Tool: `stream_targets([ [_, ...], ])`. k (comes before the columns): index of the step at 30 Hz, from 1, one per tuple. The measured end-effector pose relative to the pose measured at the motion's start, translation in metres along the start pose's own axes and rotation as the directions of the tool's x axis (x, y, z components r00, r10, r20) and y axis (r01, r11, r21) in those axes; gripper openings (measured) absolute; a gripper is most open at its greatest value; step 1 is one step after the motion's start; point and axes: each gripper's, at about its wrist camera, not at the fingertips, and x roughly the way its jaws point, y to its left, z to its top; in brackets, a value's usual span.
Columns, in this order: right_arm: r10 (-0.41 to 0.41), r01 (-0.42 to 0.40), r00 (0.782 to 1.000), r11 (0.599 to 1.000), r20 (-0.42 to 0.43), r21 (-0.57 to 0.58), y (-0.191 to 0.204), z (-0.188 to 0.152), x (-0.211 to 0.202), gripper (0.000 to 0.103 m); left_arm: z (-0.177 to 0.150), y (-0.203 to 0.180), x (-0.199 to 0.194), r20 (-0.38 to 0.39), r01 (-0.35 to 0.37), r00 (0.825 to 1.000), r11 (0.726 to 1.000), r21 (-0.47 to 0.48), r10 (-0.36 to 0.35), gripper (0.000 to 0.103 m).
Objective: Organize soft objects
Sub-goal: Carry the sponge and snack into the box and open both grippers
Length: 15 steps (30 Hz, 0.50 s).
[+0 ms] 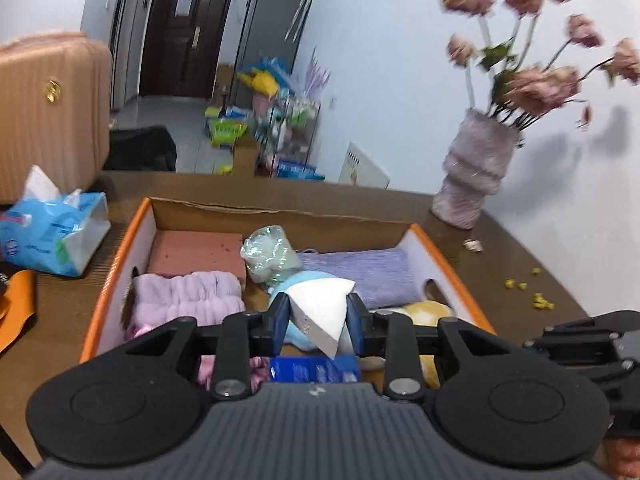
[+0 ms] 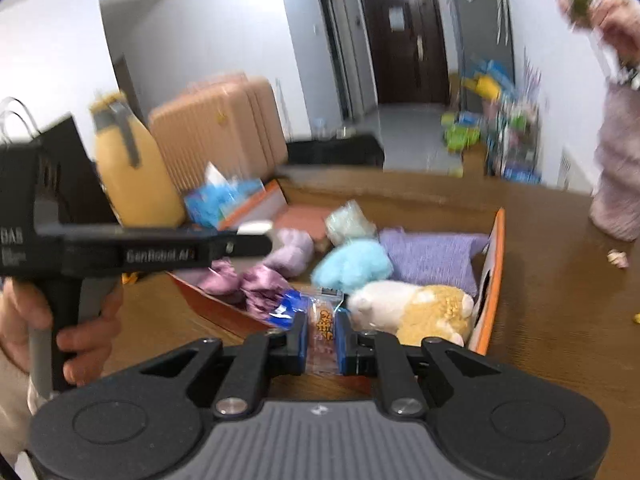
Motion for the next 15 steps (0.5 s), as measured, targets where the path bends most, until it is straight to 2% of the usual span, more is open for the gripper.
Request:
stream_targets([
  [3, -0.003, 0.003, 0.997, 1.000, -0.074, -0.004, -0.013, 0.008, 0.033, 0.014, 0.006, 0.009, 0.028, -0.024, -0.023, 0.999, 1.000, -0.004, 0.023, 0.036],
  [6, -0.028, 0.025, 0.991, 0.999, -0.127, -0.027, -0.016, 0.008, 0.054, 0.019, 0.009, 0.018, 0.052, -0.028, -0.055, 0.998, 0.998, -0.012, 0.055, 0.061],
  [7, -0.045, 0.041, 0.991, 0.999, -0.126, -0.034, -0.016, 0.008, 0.058, 0.024, 0.009, 0.022, 0.057, -0.027, -0.062, 0.998, 0.998, -0.011, 0.062, 0.065],
  [8, -0.050, 0.046, 0.992, 0.998, -0.120, -0.037, -0.016, 0.009, 0.060, 0.032, 0.010, 0.024, 0.060, -0.028, -0.065, 0.998, 0.998, -0.007, 0.065, 0.066],
  [9, -0.047, 0.043, 0.993, 0.998, -0.108, -0.035, -0.017, 0.011, 0.059, 0.034, 0.011, 0.027, 0.062, -0.031, -0.069, 0.997, 0.998, -0.004, 0.069, 0.066],
  [12, -0.028, 0.026, 0.997, 0.999, -0.068, -0.030, -0.018, 0.019, 0.054, 0.035, 0.013, 0.031, 0.062, -0.035, -0.069, 0.997, 0.998, -0.005, 0.068, 0.066],
  [15, -0.042, 0.041, 0.998, 0.998, -0.036, -0.037, -0.016, 0.028, 0.048, 0.034, 0.014, 0.031, 0.056, -0.029, -0.073, 0.997, 0.997, 0.012, 0.073, 0.067],
])
